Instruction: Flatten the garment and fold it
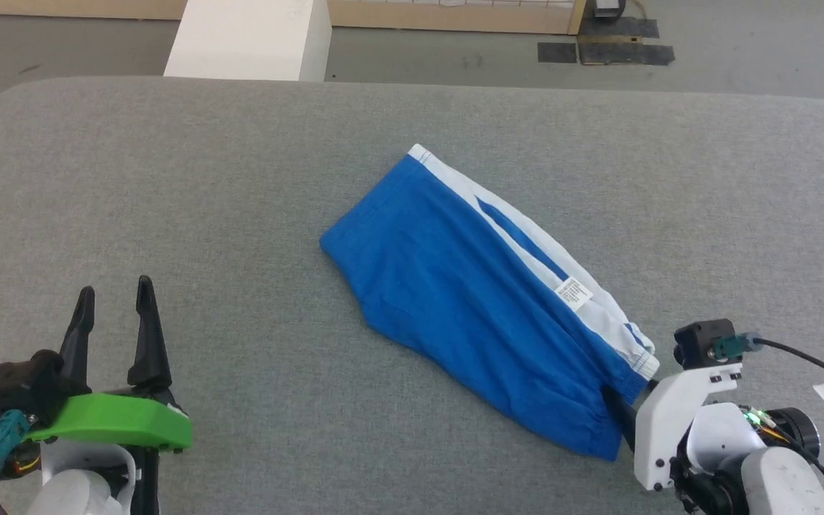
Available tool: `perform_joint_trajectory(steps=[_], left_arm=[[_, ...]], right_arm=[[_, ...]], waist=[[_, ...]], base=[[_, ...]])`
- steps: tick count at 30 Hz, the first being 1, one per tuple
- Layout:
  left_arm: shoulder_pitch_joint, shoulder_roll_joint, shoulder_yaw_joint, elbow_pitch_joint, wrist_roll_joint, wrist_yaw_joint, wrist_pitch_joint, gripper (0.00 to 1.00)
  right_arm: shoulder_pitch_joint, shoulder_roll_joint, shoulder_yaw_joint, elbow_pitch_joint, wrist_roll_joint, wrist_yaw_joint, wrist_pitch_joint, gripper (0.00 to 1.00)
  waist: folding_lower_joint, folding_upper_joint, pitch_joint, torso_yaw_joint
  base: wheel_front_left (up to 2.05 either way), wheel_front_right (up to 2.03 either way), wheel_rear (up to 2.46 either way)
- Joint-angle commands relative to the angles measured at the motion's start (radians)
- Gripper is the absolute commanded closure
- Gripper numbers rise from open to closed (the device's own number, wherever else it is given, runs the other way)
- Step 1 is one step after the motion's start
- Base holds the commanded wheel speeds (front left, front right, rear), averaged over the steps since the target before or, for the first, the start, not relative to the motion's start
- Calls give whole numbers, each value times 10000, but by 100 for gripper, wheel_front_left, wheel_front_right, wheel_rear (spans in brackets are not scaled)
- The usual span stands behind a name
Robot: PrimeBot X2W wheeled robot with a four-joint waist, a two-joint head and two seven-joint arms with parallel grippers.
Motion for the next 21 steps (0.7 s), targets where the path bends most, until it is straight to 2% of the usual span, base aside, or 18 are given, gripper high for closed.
perform_joint_trajectory(steps=[1, 3, 4, 5, 10, 13, 18, 21], left_arm=[[158, -49, 23, -21, 90, 34, -45, 0], [166, -67, 33, 7, 60, 2, -45, 0], [170, -71, 27, 22, 53, -12, -45, 0], [165, -84, 8, 35, 40, -37, -45, 0], [48, -41, -102, 88, -34, -162, 107, 0], [-387, -45, -260, 85, -202, -298, 566, 0], [-2224, -84, -929, 714, -716, -692, 2637, 0], [-3631, -165, -1767, 1468, -930, -887, 4815, 0]], right_arm=[[-132, -5, 54, 269, -80, -15, 153, 0], [-225, -5, 140, 504, -38, -15, 282, 0], [-277, -5, 171, 590, -40, -15, 312, 74], [-356, -5, 241, 656, -95, -15, 294, 100], [-625, -5, 233, 708, -148, -15, 202, 100], [-770, -5, 90, 533, -65, -15, 200, 100], [-988, -5, 91, 93, 20, -15, 324, 100], [-1075, -5, 195, -195, 82, -15, 413, 100]], waist=[[0, 0, 31, 52], [0, 0, 45, 62], [0, 0, 53, 59], [0, 0, 65, 63], [0, 0, 119, 0], [0, 0, 188, -39], [0, 0, 456, -148], [0, 0, 715, -265]], base=[[0, 0, 0], [0, 0, 0], [0, 0, 0], [0, 0, 0], [0, 0, 0], [0, 0, 0], [0, 0, 0], [0, 0, 0]])
